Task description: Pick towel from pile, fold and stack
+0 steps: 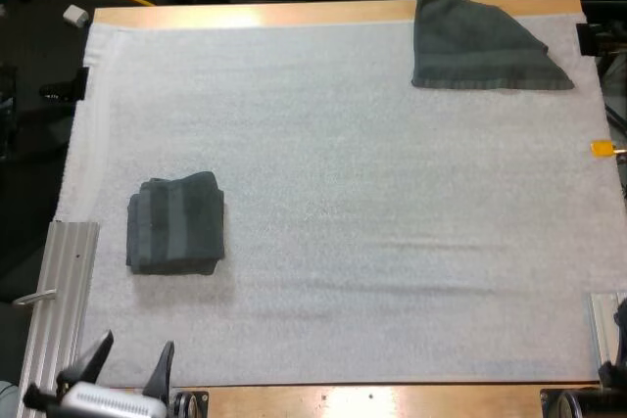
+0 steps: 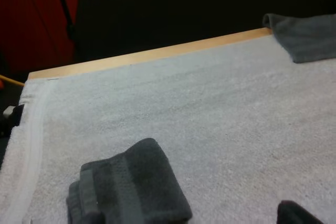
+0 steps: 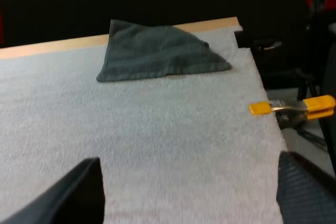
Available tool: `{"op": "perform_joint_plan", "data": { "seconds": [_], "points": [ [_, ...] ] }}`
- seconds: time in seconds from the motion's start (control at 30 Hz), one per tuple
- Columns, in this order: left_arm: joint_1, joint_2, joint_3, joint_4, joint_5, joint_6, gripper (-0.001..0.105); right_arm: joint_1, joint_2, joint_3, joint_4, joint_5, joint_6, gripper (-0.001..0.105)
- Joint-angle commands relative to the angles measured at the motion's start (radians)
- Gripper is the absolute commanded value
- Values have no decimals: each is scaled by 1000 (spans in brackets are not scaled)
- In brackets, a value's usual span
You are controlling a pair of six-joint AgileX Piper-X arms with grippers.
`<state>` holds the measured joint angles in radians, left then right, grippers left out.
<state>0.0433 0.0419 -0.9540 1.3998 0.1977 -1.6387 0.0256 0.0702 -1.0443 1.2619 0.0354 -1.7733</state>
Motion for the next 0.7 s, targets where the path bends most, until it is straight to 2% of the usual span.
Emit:
{"op": "perform_joint_plan", "data": {
  "seconds": [0.0,0.13,0.2,0.37,0.53,0.67],
  "points": [
    [-3,-66,0,60,-3,9,62,5,-63,-4,38,0,4,67],
    [-1,-128,0,116,-2,13,62,4,-110,1,67,1,8,67],
    [-2,-162,-4,104,-2,7,62,0,-112,-3,63,-1,11,67],
    [0,-182,-4,149,3,8,62,-1,-124,-6,103,-5,17,67],
    [1,-182,0,134,2,10,62,0,-122,11,89,-6,13,67],
    [1,-180,21,69,3,12,62,-1,-119,56,11,-10,11,67]
  ]
}}
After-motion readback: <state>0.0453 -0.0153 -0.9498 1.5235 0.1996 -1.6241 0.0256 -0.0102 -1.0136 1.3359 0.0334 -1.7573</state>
